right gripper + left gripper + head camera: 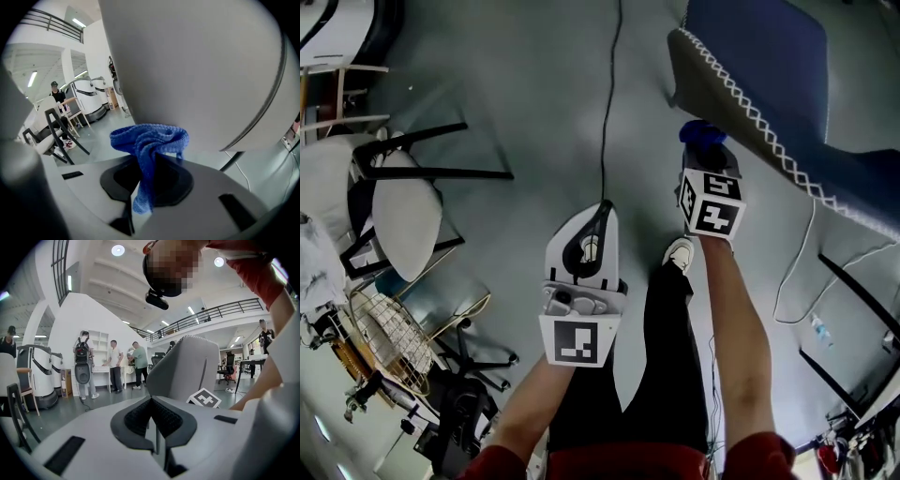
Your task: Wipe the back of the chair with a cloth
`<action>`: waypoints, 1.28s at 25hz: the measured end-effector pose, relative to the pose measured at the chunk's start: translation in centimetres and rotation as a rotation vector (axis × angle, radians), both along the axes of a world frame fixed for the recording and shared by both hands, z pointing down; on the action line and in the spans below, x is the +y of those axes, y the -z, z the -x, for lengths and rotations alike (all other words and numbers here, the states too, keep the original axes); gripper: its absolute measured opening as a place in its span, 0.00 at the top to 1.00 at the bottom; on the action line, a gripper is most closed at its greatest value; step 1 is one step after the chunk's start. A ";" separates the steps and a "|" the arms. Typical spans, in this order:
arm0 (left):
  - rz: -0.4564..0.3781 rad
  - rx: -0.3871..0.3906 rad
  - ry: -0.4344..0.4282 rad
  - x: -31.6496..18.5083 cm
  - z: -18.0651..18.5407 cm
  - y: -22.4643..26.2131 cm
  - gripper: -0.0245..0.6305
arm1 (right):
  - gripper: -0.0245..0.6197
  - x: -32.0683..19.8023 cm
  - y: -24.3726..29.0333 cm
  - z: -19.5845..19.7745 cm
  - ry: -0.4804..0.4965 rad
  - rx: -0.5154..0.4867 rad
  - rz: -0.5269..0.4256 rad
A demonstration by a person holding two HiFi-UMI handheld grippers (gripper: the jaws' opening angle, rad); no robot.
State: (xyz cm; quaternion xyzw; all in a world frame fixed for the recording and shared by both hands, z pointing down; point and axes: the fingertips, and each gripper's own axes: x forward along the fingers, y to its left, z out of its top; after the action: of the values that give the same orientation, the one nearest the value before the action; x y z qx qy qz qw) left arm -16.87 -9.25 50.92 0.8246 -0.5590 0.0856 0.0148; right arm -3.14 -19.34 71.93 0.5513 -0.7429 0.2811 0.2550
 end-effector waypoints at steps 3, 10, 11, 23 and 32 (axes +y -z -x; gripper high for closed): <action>0.028 -0.011 0.003 0.8 0.4 1.4 0.94 | 0.87 2.2 2.1 0.3 -0.004 -0.019 0.013; 0.045 -0.032 -0.047 2.9 -0.3 7.7 0.94 | 0.87 7.7 11.6 0.1 -0.031 -0.068 -0.018; 0.041 -0.032 -0.059 3.0 -0.5 8.6 0.94 | 0.87 8.1 13.1 0.0 -0.036 -0.073 -0.033; 0.103 0.088 -0.042 5.0 -1.7 20.6 0.94 | 0.87 15.3 31.0 -2.1 -0.006 -0.086 -0.134; 0.038 0.100 -0.059 5.3 -1.3 27.4 0.94 | 0.87 16.3 42.1 -5.9 -0.044 -0.053 -0.290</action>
State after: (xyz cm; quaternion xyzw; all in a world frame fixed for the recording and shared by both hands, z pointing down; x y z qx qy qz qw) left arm -15.52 -4.00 23.55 0.8435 -0.5314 0.0551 0.0558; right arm 2.81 -3.05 29.86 0.5907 -0.7702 0.1907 0.1467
